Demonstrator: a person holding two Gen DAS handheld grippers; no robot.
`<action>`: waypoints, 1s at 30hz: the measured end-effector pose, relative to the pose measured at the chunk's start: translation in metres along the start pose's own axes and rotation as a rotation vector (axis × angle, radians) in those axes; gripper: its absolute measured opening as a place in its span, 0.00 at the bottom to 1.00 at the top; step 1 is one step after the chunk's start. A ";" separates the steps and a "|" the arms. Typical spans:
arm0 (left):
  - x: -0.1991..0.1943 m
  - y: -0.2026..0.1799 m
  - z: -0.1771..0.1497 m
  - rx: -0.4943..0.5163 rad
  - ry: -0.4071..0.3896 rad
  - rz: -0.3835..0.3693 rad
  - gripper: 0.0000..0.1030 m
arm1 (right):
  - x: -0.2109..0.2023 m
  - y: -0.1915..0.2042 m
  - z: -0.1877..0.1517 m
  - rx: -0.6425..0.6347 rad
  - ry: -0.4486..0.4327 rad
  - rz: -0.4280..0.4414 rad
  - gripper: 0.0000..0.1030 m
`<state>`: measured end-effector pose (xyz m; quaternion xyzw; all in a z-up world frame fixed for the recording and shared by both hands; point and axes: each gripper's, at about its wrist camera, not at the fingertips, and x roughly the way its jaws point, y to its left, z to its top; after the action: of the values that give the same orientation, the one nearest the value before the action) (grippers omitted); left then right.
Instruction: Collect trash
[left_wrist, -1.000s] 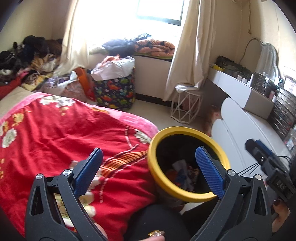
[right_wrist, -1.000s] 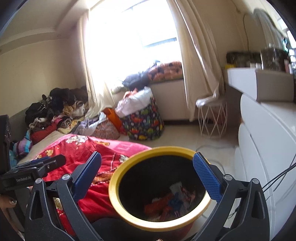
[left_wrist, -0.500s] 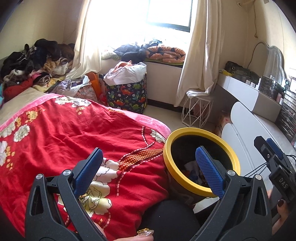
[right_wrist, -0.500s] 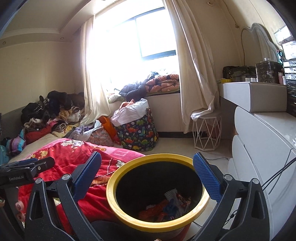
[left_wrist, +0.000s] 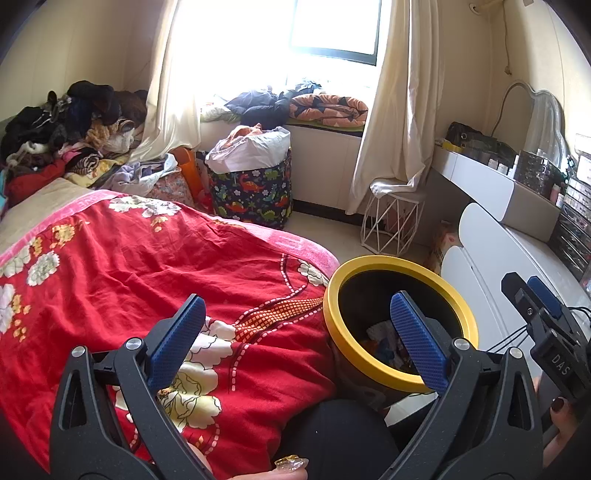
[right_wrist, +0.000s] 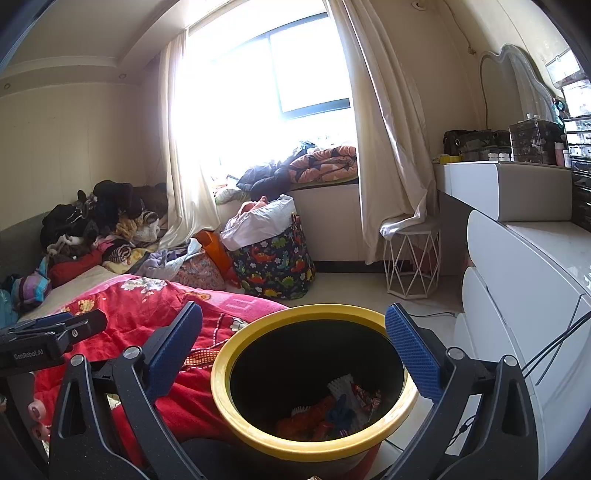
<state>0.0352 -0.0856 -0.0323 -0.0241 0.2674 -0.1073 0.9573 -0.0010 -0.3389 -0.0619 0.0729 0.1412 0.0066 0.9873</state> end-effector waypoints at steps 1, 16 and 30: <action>0.000 0.000 0.000 0.000 0.000 0.000 0.89 | 0.000 0.000 0.000 0.000 -0.001 -0.001 0.94; -0.001 -0.004 0.002 0.005 -0.005 -0.003 0.89 | 0.001 0.001 -0.002 0.002 0.002 0.000 0.94; -0.001 -0.005 0.003 0.004 -0.007 -0.007 0.89 | 0.002 0.001 -0.003 0.003 0.001 -0.001 0.94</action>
<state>0.0351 -0.0899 -0.0289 -0.0232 0.2636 -0.1109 0.9580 0.0001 -0.3370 -0.0653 0.0741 0.1418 0.0060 0.9871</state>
